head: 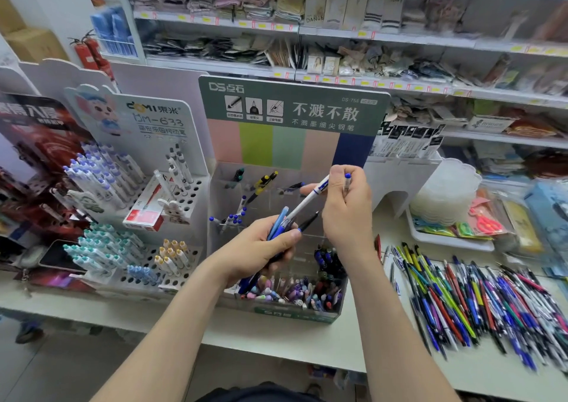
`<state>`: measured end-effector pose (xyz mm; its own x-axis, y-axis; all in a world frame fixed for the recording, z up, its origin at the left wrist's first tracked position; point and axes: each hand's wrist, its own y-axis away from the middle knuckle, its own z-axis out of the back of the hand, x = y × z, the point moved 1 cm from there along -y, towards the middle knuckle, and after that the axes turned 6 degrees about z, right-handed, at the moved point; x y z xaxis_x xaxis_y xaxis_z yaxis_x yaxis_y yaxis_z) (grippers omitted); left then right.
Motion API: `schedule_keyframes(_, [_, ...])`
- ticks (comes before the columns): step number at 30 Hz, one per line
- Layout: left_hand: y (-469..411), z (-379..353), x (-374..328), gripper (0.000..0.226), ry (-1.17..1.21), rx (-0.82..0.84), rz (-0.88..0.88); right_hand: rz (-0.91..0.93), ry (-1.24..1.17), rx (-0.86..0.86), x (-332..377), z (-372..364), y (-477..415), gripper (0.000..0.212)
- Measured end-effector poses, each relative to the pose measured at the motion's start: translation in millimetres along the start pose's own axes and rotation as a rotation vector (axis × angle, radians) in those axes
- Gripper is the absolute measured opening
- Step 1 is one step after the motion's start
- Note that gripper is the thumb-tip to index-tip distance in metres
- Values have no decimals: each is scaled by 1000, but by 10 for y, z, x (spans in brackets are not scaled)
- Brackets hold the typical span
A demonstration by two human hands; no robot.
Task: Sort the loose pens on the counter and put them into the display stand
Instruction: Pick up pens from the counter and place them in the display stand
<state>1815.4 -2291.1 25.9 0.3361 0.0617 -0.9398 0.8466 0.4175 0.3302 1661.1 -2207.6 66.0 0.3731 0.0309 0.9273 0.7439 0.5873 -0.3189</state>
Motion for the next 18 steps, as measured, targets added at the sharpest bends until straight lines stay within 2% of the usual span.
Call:
schedule_keyframes(5, [-28, -26, 44, 25, -59, 14, -2, 78, -166, -180, 41, 43, 75, 23])
schedule_keyframes(8, [-28, -19, 85, 25, -42, -51, 6, 65, -161, -196, -37, 102, 44, 27])
schedule_keyframes(12, [-55, -1, 113, 20, 94, -193, -15, -30, -144, -72, -115, 151, 40, 21])
schedule_keyframes(15, [-79, -25, 98, 15, 282, -289, -73, -157, -207, 103, -80, 143, 98, 11])
schedule_keyframes(18, [-75, -39, 35, 17, 362, -355, -121, -206, -132, 282, -88, 100, 188, 18])
